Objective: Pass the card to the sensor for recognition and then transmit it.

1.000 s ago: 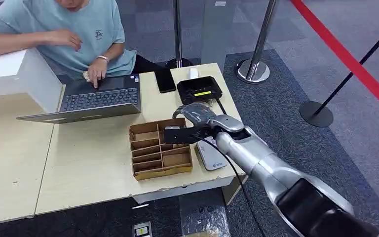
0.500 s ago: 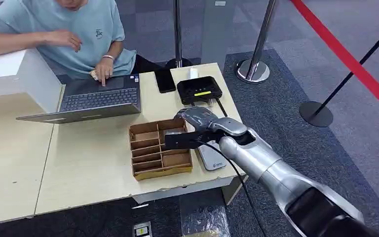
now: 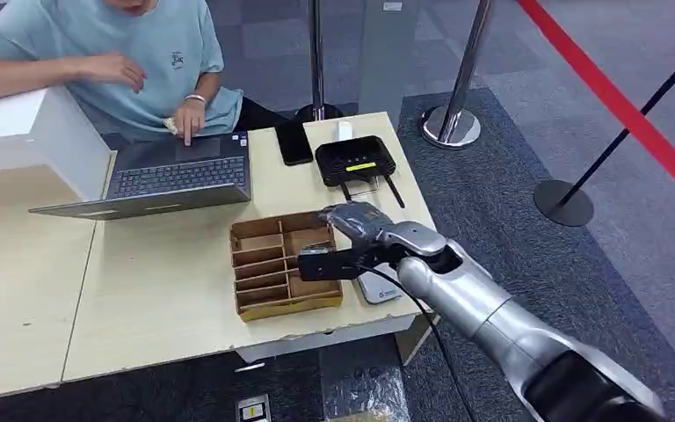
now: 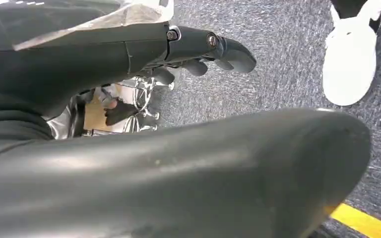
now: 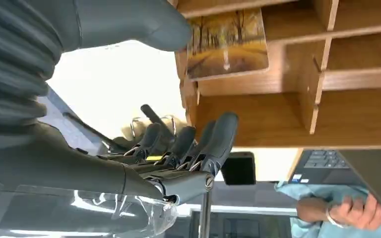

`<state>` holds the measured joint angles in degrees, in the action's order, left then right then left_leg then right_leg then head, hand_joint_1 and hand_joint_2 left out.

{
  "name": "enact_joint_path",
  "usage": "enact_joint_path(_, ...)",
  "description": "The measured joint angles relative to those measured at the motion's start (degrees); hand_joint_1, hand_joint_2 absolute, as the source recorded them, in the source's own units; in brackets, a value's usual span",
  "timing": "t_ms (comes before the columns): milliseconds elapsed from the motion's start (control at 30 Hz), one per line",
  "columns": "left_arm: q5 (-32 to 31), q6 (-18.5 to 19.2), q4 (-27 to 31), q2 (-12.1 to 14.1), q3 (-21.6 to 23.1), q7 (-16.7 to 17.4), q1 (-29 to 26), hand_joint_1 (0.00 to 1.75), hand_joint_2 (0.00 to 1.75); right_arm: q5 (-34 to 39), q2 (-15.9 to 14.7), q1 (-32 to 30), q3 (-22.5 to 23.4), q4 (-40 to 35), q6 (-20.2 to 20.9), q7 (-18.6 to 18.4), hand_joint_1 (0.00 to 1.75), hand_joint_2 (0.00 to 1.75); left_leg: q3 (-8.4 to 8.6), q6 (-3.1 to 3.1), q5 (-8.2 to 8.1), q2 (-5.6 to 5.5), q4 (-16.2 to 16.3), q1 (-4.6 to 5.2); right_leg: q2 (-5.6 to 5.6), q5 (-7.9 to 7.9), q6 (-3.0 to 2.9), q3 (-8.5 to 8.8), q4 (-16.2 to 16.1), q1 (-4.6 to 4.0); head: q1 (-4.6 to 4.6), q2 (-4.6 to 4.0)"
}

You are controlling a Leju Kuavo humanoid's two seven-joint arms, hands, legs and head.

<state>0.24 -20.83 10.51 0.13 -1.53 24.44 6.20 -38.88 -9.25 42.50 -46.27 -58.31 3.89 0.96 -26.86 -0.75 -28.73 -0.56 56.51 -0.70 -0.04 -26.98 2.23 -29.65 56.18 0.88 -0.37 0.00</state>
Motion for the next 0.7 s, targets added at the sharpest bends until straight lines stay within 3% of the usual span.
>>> enact_joint_path(400,-0.5,0.4,0.0,0.0,0.0,0.0,0.0,0.00,0.00,0.5,0.4,-0.3,0.0,2.9,-1.8,2.4,0.72,1.75,-0.03,0.00,0.00,-0.01,0.0,0.00,0.00,0.00,0.00,0.00,0.0,0.00,0.00,0.00)
enact_joint_path(700,-0.6,0.7,0.0,0.0,0.0,0.0,0.1,0.00,0.00,0.5,1.7,1.3,0.0,7.9,-4.0,4.5,0.65,1.75,-0.01,0.00,0.00,-0.01,0.0,0.00,0.00,0.00,0.00,0.01,0.0,0.00,0.00,0.00)
